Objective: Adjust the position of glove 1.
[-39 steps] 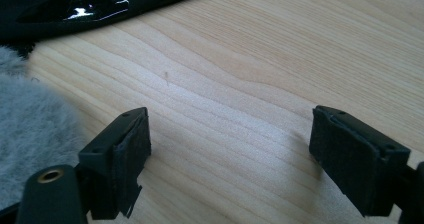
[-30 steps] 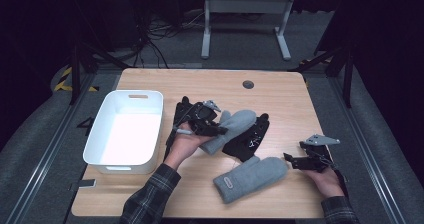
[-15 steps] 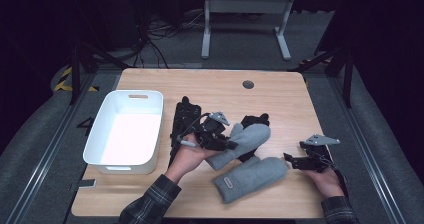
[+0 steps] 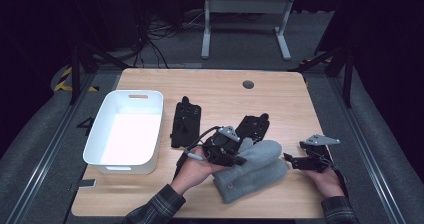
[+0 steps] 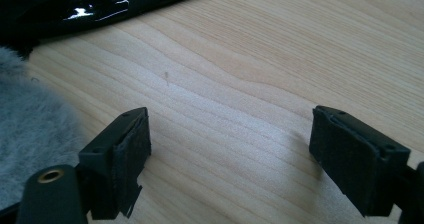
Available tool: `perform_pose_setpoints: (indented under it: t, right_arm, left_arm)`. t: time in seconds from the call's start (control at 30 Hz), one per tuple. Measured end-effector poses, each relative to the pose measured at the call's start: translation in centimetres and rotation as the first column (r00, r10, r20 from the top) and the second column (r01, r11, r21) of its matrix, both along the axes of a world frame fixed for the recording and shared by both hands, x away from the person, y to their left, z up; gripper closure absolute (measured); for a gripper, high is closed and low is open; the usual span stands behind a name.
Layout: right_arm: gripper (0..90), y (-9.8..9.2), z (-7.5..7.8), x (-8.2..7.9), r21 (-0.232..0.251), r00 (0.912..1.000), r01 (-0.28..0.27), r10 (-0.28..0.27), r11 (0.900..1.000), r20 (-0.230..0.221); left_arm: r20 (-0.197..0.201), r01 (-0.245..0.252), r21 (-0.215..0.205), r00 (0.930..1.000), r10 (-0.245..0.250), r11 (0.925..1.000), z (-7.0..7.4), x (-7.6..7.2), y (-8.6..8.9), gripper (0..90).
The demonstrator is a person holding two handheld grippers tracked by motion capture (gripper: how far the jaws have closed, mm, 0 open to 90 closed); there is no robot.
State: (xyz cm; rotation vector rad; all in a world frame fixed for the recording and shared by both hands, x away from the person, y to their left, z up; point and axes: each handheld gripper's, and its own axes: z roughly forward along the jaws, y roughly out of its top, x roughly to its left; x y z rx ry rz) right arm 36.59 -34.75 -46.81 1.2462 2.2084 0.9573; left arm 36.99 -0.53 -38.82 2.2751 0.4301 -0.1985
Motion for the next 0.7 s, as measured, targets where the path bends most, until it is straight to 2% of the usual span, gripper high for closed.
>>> perform_pose_setpoints:
  t: [0.4,0.43,0.53,0.57,0.7]
  right_arm:
    - [17.1,0.0,0.0,0.0,0.000,1.0000,0.000,0.000,1.000,0.000]
    - [17.1,0.0,0.0,0.0,0.000,1.0000,0.000,0.000,1.000,0.000]
    - [17.1,0.0,0.0,0.0,0.000,1.0000,0.000,0.000,1.000,0.000]
    - [17.2,0.0,0.0,0.0,0.000,1.0000,-0.001,0.001,1.000,0.000]
    - [17.2,0.0,0.0,0.0,0.000,1.0000,-0.001,0.001,1.000,0.000]
  left_arm:
    - [0.007,0.060,0.045,0.9981,-0.061,0.9972,-1.2,-1.0,-1.6,80.3]
    - [-0.006,0.064,0.047,0.9980,-0.064,0.9968,-1.5,-1.1,-1.8,80.2]
    - [-0.010,0.072,0.051,0.9974,-0.071,0.9961,-1.9,-1.1,-2.0,79.6]
    - [-0.021,0.077,0.056,0.9969,-0.076,0.9955,-2.1,-1.1,-2.0,79.0]
    - [-0.010,0.093,0.061,0.9956,-0.093,0.9938,-2.4,-1.2,-2.3,73.8]
